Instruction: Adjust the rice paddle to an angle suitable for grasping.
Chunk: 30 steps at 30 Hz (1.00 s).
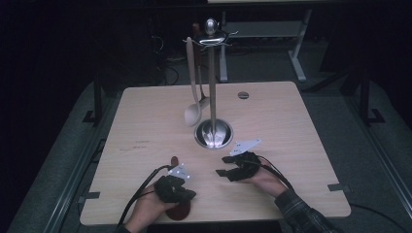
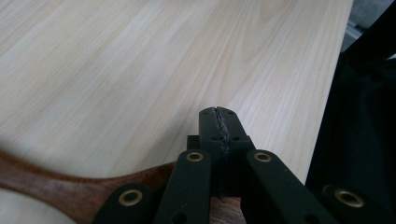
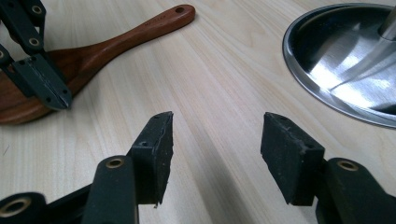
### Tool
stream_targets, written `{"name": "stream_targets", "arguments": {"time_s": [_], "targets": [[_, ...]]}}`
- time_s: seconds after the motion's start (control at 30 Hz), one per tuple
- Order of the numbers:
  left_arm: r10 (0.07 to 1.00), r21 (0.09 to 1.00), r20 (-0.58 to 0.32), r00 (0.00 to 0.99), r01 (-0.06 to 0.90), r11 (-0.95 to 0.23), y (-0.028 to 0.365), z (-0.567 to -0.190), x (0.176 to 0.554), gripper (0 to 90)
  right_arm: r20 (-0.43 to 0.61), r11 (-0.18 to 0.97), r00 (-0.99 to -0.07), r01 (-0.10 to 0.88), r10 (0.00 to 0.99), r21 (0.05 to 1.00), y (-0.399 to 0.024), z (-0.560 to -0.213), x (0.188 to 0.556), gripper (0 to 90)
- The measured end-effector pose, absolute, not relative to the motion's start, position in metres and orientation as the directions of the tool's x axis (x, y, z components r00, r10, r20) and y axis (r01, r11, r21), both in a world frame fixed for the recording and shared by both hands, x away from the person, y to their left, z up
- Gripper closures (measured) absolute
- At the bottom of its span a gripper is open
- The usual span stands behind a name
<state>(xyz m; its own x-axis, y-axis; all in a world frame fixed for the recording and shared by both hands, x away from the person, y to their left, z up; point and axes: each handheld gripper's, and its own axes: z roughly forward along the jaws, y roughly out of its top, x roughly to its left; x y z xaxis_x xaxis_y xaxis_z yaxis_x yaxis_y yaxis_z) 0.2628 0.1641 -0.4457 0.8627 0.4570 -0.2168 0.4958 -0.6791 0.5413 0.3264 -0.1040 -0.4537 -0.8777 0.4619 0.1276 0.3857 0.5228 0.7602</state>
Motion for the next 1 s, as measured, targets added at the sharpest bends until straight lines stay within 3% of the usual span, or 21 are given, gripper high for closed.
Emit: {"name": "stream_targets", "arguments": {"time_s": [0.4, 1.0], "targets": [[0.579, 0.507, -0.111, 0.808, 0.547, -0.666, 0.207, -0.441, 0.256, 89.7, 0.127, 0.527, -0.878, 0.386, 0.462, 0.757, -0.103, -0.454, 0.326, 43.3], [0.653, 0.498, -0.084, 0.753, 0.6, -0.627, 0.239, -0.439, 0.26, 89.7, 0.128, 0.527, -0.874, 0.393, 0.468, 0.753, -0.104, -0.455, 0.327, 43.3]]}}
